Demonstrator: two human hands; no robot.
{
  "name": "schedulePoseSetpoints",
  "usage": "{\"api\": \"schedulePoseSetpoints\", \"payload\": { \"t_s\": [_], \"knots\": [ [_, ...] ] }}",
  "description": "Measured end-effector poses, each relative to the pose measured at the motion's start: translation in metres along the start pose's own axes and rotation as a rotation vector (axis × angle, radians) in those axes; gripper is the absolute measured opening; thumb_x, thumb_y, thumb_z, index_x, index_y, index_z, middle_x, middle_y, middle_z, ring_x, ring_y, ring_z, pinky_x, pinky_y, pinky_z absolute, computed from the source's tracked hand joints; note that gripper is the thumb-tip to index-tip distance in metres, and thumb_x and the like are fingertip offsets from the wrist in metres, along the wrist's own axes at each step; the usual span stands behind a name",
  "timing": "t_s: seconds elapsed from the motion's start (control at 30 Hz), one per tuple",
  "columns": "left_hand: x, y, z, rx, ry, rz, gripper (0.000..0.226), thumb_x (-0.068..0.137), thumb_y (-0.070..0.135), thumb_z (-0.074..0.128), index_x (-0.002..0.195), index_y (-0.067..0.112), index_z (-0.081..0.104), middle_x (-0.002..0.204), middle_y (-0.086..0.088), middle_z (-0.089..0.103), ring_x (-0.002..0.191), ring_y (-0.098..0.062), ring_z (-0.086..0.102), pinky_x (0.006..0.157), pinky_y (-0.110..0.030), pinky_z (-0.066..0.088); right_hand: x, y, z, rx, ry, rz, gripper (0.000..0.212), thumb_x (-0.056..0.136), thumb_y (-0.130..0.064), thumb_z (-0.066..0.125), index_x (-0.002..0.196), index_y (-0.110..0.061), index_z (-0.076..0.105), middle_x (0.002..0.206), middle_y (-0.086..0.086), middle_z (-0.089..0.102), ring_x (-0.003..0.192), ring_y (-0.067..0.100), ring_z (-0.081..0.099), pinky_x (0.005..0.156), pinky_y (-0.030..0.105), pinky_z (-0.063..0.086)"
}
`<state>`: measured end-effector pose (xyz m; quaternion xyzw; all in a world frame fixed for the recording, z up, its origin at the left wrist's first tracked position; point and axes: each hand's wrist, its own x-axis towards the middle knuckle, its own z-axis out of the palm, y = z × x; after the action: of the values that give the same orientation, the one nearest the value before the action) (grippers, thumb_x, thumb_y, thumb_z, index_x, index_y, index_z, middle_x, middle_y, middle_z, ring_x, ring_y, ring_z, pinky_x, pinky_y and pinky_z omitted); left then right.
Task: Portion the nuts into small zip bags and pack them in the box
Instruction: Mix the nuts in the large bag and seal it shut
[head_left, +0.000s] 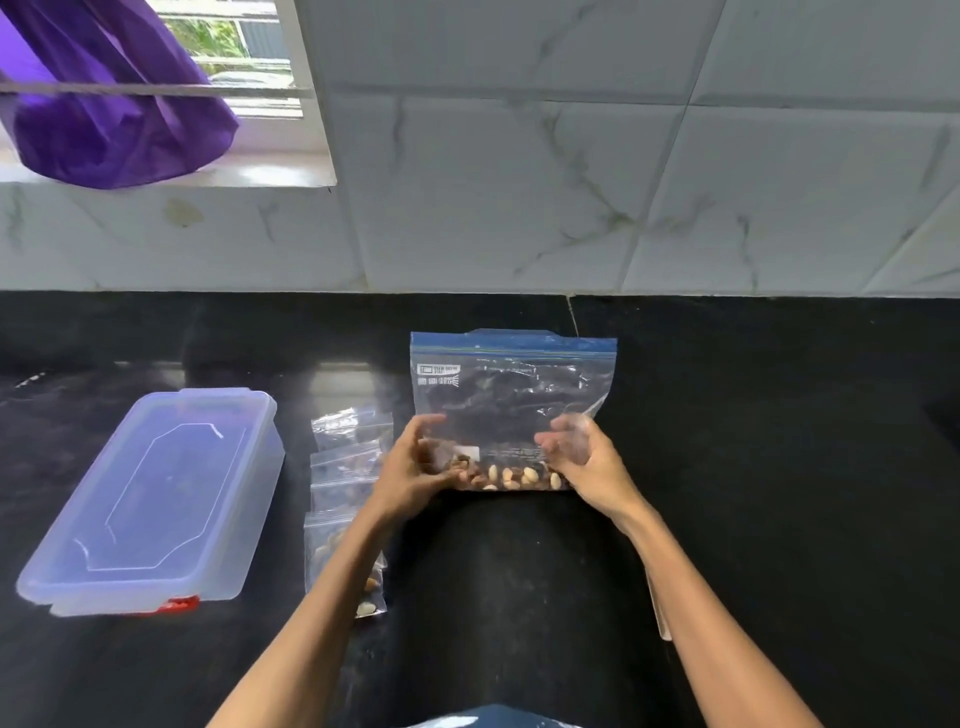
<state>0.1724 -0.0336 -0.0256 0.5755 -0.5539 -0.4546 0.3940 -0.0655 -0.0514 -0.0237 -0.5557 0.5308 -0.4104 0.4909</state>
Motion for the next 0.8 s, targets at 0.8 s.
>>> {"api": "schedulePoseSetpoints", "payload": {
  "t_s": [0.8],
  "knots": [
    [0.021,0.03,-0.019,-0.13,-0.079,-0.264,0.017,0.081,0.006,0.071,0.095,0.002,0.063,0.087,-0.008,0.068,0.082,-0.018,0.065,0.062,-0.014,0.052,0.019,-0.004,-0.023,0.112,0.039,0.118,0.012,0.09,-0.01,0.062,0.101,-0.008,0.062,0.103,0.009,0.07,0.096,0.016,0.066,0.086,0.024,0.053]
  ]
}}
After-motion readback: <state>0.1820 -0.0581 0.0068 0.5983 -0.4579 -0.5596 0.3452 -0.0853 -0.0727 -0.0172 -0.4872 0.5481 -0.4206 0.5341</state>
